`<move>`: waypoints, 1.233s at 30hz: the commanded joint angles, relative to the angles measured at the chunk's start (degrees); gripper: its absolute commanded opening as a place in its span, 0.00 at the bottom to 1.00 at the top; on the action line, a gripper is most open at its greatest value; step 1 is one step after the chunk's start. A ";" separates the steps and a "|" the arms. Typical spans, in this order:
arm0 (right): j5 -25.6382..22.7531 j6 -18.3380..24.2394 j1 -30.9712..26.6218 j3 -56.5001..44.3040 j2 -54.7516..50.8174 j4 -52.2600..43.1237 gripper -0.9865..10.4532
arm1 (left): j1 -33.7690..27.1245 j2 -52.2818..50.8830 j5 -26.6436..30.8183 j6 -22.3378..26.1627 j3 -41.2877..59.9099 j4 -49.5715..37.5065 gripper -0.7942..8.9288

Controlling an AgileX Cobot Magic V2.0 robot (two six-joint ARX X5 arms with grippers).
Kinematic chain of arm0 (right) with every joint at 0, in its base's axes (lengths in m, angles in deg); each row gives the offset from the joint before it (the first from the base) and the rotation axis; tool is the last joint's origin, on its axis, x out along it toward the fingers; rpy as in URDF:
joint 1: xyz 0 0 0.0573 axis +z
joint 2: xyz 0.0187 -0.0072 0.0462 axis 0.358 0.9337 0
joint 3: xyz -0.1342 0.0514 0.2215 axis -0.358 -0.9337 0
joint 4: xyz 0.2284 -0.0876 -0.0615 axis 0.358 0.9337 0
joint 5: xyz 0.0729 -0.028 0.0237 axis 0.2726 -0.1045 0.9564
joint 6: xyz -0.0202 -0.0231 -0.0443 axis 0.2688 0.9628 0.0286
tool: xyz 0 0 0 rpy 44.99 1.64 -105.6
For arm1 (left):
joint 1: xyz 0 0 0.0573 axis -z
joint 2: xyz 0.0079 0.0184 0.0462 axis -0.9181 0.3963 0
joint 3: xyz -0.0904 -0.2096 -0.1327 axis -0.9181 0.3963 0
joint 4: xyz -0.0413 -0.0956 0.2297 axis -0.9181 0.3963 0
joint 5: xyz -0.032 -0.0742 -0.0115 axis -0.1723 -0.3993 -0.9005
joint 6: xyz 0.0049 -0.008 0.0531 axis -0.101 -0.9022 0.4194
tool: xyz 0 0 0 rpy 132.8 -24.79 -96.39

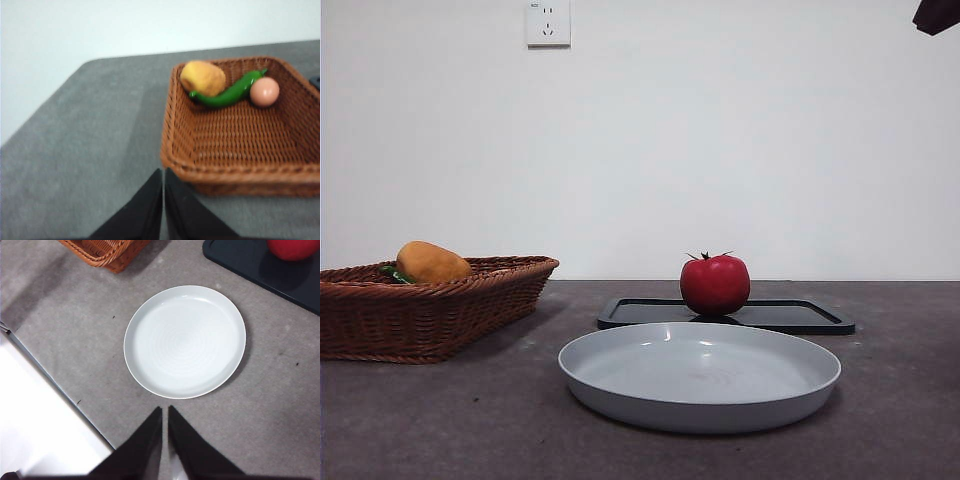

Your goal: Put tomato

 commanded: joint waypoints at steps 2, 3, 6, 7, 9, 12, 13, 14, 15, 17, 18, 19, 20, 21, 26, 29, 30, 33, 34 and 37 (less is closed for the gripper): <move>0.20 -0.50 0.37 0.48 0.33 -0.57 0.09 | -0.11 -0.11 0.20 -0.28 1.20 0.44 0.09; 0.20 -0.50 0.37 0.48 0.33 -0.57 0.09 | -0.11 -0.11 0.20 -0.26 1.20 0.39 0.09; 0.20 -0.52 0.37 0.48 0.33 -0.57 0.09 | -0.11 -0.11 0.17 -0.24 1.18 0.39 0.09; 0.20 -0.50 0.37 0.48 0.33 -0.57 0.09 | -0.11 -0.11 0.17 -0.24 1.18 0.39 0.09; 0.20 -0.50 0.37 0.48 0.33 -0.57 0.09 | -0.11 -0.11 0.17 -0.24 1.18 0.39 0.09; 0.20 -0.50 0.37 0.48 0.33 -0.57 0.09 | -0.11 -0.11 0.17 -0.24 1.18 0.39 0.09; 0.20 -0.52 0.37 0.48 0.33 -0.57 0.09 | -0.11 -0.11 0.17 -0.24 1.18 0.39 0.09; 0.20 -0.52 0.37 0.48 0.33 -0.57 0.09 | -0.11 -0.11 0.17 -0.24 1.18 0.39 0.09; 0.20 -0.50 0.37 0.48 0.33 -0.57 0.09 | -0.11 -0.11 0.17 -0.24 1.18 0.39 0.09; 0.20 -0.52 0.37 0.48 0.33 -0.57 0.09 | -0.11 -0.11 0.17 -0.24 1.18 0.42 0.09; 0.20 -0.52 0.37 0.48 0.33 -0.57 0.09 | -0.11 -0.11 0.17 -0.24 1.18 0.42 0.09; 0.20 -0.52 0.37 0.48 0.33 -0.57 0.09 | -0.11 -0.11 0.17 -0.24 1.18 0.39 0.09; 0.20 -0.52 0.37 0.48 0.33 -0.57 0.09 | -0.11 -0.11 0.17 -0.24 1.18 0.39 0.09; 0.20 -0.52 0.37 0.48 0.33 -0.57 0.09 | -0.11 -0.11 0.20 -0.24 1.18 0.39 0.09; 0.20 -0.50 0.37 0.48 0.33 -0.57 0.09 | -0.11 -0.11 0.17 -0.24 1.18 0.39 0.09; -0.26 0.00 0.31 0.48 -0.13 -0.57 0.09 | -0.11 -0.11 0.17 -0.24 1.18 0.42 0.09; -1.16 1.68 -0.26 0.48 -0.81 -1.27 0.09 | -0.11 -0.11 0.17 -0.24 1.18 0.39 0.09; -2.36 3.65 -3.21 0.17 -3.30 -4.81 0.09 | -0.11 -0.11 0.17 -0.24 1.18 0.42 0.09; -2.29 3.52 -4.76 -0.33 -4.26 -7.26 0.09 | -0.11 -0.11 0.17 -0.24 1.18 0.39 0.09; -1.88 2.19 -10.51 -3.91 -9.16 -16.44 0.09 | -0.11 -0.11 0.17 -0.24 1.18 0.42 0.09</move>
